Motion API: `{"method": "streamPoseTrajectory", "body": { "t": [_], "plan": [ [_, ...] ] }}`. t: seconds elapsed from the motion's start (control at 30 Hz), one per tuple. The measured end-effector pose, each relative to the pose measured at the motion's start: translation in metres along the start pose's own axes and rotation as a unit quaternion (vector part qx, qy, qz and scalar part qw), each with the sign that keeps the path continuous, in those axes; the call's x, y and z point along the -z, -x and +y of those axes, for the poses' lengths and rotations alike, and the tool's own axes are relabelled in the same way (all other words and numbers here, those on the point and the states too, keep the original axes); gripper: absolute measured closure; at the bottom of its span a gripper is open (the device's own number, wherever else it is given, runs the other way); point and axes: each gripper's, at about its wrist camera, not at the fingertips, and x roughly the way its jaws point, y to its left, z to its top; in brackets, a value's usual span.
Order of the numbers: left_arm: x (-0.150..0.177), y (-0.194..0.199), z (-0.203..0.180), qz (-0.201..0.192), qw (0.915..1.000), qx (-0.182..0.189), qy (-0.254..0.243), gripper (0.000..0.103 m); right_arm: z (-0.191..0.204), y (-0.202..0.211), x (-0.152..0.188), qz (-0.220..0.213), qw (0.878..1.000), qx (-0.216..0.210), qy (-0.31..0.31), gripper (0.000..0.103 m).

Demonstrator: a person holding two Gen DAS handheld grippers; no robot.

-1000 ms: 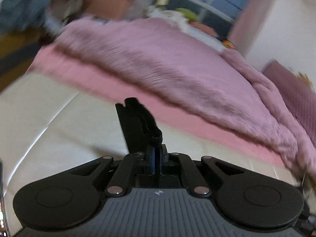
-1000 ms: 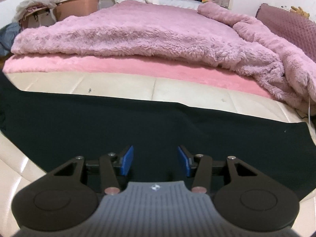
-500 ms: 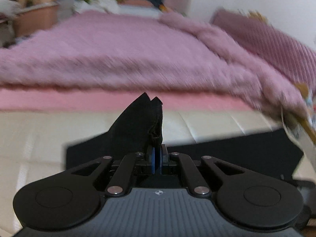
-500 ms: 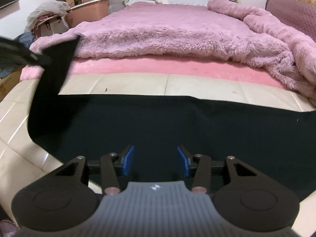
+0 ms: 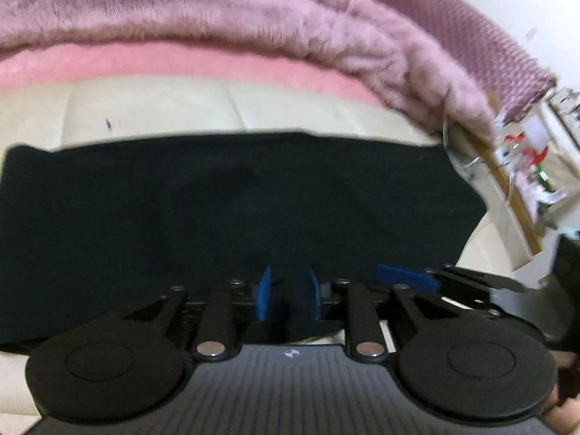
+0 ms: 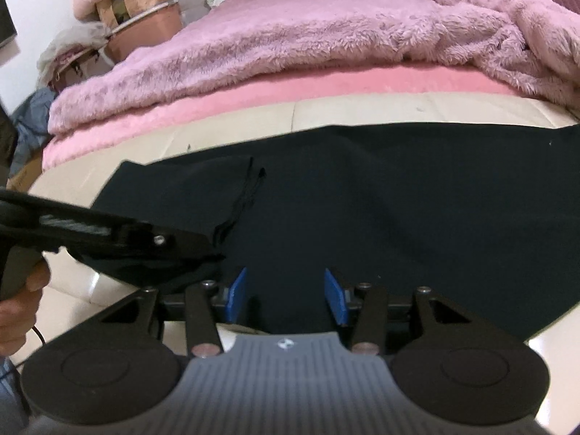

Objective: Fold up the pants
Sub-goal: 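Grasp the trouser edge with the right gripper and lift it toward the left gripper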

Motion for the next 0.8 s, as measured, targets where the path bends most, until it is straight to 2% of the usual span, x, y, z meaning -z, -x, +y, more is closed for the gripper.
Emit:
{"method": "streamPoseTrajectory", "body": {
  "t": [0.1,0.17,0.27,0.43,0.57,0.6,0.63,0.7,0.8],
  "plan": [
    [0.000,0.024,0.015,-0.030,0.9980,-0.055,-0.001,0.071,0.004,0.001,-0.005,-0.009,1.000,-0.026,-0.012,0.077],
    [0.001,0.035,0.028,-0.046,0.9929,-0.109,-0.010,0.071,0.008,-0.001,-0.009,-0.015,0.998,-0.050,-0.023,0.078],
    [0.006,0.049,0.048,-0.055,0.9882,-0.143,0.000,0.071,0.017,-0.014,-0.014,-0.012,0.996,-0.077,-0.032,0.078],
    [0.015,0.062,0.072,-0.060,0.9851,-0.158,0.031,0.071,0.026,-0.038,-0.024,-0.001,0.994,-0.094,-0.048,0.084],
    [0.020,0.061,0.079,-0.053,0.9853,-0.157,0.040,0.071,0.032,-0.057,-0.030,0.009,0.997,-0.071,-0.037,0.085],
    [0.020,0.060,0.080,-0.052,0.9857,-0.155,0.042,0.071,0.032,-0.063,-0.031,0.019,0.997,-0.061,-0.037,0.087],
    [0.020,0.058,0.080,-0.052,0.9860,-0.153,0.042,0.071,0.032,-0.067,-0.031,0.025,0.997,-0.062,-0.041,0.096],
    [0.021,0.057,0.082,-0.051,0.9863,-0.151,0.043,0.071,0.031,-0.069,-0.029,0.027,0.996,-0.071,-0.046,0.103],
    [0.021,0.057,0.083,-0.054,0.9869,-0.145,0.045,0.071,0.037,-0.062,-0.030,0.012,0.997,-0.065,-0.028,0.103]
  ]
}}
